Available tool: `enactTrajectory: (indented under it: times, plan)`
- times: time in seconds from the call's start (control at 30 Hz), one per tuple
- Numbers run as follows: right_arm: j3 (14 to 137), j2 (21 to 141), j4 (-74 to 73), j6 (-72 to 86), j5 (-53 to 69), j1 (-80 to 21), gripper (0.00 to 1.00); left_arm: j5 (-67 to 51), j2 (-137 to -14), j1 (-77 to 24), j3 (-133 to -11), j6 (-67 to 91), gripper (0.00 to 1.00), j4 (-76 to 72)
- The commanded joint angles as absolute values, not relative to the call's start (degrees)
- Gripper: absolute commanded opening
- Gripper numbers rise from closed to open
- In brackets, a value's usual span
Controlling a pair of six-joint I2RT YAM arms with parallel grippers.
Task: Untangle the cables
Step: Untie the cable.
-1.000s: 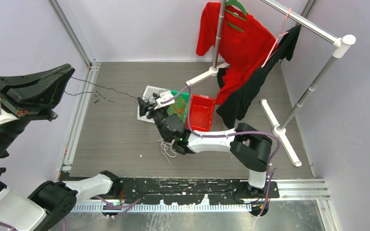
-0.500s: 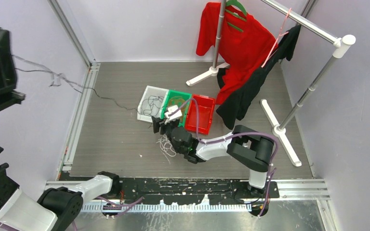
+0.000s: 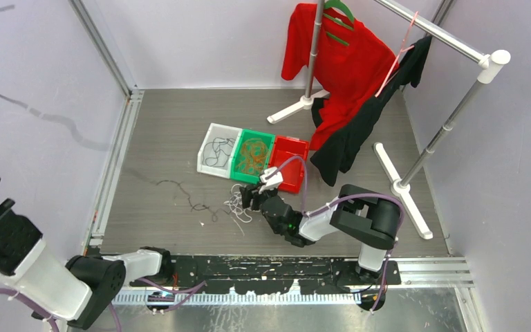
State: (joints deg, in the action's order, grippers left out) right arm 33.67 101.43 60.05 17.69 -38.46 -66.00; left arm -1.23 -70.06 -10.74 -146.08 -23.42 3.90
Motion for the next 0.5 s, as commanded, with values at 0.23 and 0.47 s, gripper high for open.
enactTrajectory:
  times: [0.23, 0.47]
  plan:
    - [26.62, 96.44, 67.72, 24.02, -38.95, -66.08, 0.34, 6.54, -76.58, -10.23, -147.75, -30.24, 0.0, -5.7]
    - [22.39, 96.34, 67.99, 24.76, -41.22, -67.15, 0.1, 1.99, -78.72, -10.24, -148.28, -34.51, 0.0, -10.95]
